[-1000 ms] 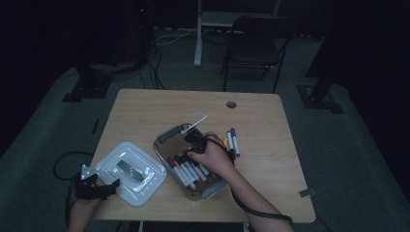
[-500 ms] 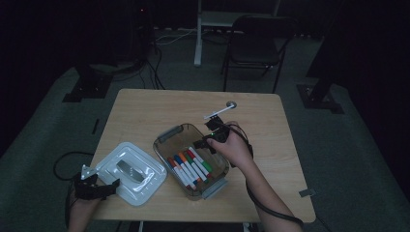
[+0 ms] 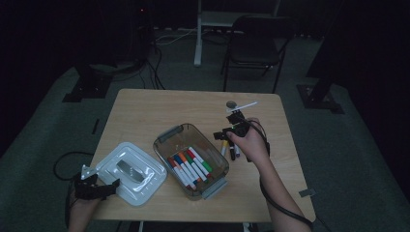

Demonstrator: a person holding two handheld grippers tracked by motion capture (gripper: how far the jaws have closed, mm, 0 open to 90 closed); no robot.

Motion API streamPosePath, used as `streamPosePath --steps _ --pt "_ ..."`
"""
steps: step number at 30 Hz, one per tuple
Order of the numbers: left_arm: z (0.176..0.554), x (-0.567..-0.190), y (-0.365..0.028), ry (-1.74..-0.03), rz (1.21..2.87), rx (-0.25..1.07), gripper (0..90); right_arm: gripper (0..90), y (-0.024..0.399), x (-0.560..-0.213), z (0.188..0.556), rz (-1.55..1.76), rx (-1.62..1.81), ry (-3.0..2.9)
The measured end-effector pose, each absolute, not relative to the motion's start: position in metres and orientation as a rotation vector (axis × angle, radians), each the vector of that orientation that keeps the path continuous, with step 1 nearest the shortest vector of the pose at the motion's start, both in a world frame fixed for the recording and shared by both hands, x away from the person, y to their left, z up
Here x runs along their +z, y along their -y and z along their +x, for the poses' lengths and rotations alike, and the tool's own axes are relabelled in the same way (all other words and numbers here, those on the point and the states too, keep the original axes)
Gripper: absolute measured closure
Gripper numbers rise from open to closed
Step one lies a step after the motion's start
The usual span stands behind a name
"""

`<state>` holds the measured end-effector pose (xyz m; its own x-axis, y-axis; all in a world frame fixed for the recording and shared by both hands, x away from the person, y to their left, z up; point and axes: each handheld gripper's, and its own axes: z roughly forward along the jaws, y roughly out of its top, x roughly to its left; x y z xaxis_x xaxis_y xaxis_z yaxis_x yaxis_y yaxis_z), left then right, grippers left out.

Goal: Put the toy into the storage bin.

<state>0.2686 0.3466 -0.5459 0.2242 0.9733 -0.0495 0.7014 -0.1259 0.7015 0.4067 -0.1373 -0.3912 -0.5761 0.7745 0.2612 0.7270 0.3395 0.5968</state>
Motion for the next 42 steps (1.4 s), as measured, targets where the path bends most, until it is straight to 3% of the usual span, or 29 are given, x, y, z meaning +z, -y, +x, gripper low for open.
streamPosePath --steps 15,30,42 --pt "0.269 -0.546 -0.347 -1.54 1.895 0.577 0.5 58.9 0.199 -0.455 0.436 1.684 0.915 -2.386" --pt "0.269 -0.546 -0.347 -1.54 1.894 0.577 0.5 60.4 0.2 -0.502 0.47 1.814 0.786 -2.351" --pt "0.269 -0.546 -0.347 -1.54 1.895 0.577 0.5 66.4 0.2 -0.512 0.478 1.85 0.692 -2.342"
